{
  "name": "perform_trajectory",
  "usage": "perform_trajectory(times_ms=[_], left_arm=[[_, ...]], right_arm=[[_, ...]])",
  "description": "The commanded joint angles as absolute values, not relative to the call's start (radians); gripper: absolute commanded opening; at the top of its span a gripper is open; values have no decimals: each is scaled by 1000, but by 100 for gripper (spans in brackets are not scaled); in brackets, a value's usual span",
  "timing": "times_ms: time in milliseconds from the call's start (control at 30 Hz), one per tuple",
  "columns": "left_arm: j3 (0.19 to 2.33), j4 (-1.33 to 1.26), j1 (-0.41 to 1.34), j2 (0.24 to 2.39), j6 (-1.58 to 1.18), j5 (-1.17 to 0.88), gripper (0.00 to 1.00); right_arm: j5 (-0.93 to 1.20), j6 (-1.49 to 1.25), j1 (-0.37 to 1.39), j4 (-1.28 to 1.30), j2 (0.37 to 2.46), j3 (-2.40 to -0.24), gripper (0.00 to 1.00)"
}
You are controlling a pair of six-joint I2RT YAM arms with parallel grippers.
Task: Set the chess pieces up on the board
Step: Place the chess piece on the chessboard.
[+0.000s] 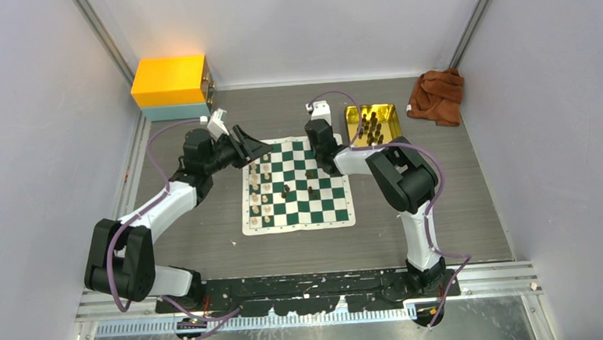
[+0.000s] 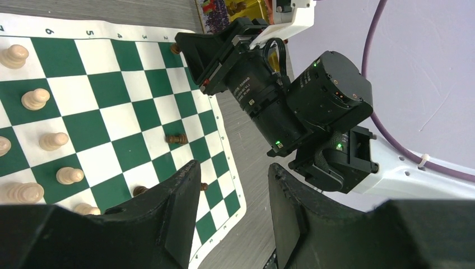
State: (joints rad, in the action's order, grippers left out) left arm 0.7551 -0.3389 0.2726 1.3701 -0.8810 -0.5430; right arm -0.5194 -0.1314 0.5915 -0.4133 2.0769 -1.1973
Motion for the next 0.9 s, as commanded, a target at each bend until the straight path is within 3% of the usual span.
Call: perform_trajectory(times_ms=[0,867], left_arm=[[764,-377,267,1365,-861,-549,49],[748,-417,262,1384,-870,-560,48]], right_arm=[[-527,-156,589,-410,2070,-1244,1],[-520,-184,590,-256,2099,-1332,10]])
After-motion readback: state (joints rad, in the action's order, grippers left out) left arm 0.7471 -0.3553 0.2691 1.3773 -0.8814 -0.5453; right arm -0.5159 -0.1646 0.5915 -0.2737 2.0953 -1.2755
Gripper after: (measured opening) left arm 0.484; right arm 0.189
